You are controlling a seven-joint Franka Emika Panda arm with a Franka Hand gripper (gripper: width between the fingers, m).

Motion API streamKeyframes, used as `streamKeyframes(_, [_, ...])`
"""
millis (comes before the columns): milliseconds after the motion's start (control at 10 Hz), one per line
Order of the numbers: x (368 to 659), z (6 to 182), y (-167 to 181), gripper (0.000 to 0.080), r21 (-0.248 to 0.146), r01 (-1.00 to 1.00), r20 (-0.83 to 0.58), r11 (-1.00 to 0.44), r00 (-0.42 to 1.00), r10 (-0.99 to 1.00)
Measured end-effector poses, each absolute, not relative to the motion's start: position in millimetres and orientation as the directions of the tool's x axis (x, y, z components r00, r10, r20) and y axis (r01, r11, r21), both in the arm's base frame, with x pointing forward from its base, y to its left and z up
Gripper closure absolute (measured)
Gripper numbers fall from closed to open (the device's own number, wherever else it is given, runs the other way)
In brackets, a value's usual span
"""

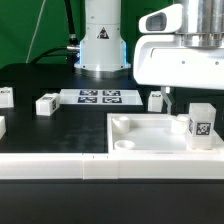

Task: Assemble one leg

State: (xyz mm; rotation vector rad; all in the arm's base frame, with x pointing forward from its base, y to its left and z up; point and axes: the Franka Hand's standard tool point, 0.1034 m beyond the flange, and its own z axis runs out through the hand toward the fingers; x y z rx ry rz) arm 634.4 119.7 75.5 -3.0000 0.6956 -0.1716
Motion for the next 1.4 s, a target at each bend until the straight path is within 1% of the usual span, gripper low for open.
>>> streamKeyframes(100, [633.9, 75.2, 121.9, 0.0151, -0.075, -0.363, 0.100, -0.929, 0.924, -0.369])
streamKeyframes(300, [633.6, 74.9, 122.3, 0.0151, -0.032, -0.112, 0.117, -0.993, 0.986, -0.115])
streamKeyframes(500, [634.4, 74.4, 116.8, 0.0151, -0.005, 0.074, 0.120, -0.997, 0.990, 0.073])
streamKeyframes(600, [634.6, 74.4, 115.3, 0.0151, 0.015, 0.161, 0.119, -0.987, 0.980, 0.162])
streamKeyframes(700, [634.5, 74.4, 115.3, 0.0151, 0.013, 0.147, 0.119, -0.989, 0.982, 0.147])
streamKeyframes(900, [634.5, 74.3, 115.0, 0.0411, 0.013, 0.146, 0.119, -0.989, 0.982, 0.147])
streamKeyframes(1000, [634.2, 74.1, 115.1, 0.0411, 0.009, 0.114, 0.119, -0.993, 0.986, 0.115])
streamKeyframes(1100, [634.1, 74.0, 114.9, 0.0508, 0.008, 0.111, 0.118, -0.994, 0.987, 0.111])
streamKeyframes(1300, [632.9, 71.6, 114.3, 0.0508, -0.028, -0.132, 0.119, -0.991, 0.984, -0.135])
streamKeyframes(1400, [633.0, 71.6, 116.3, 0.0508, -0.047, -0.266, 0.120, -0.963, 0.955, -0.270])
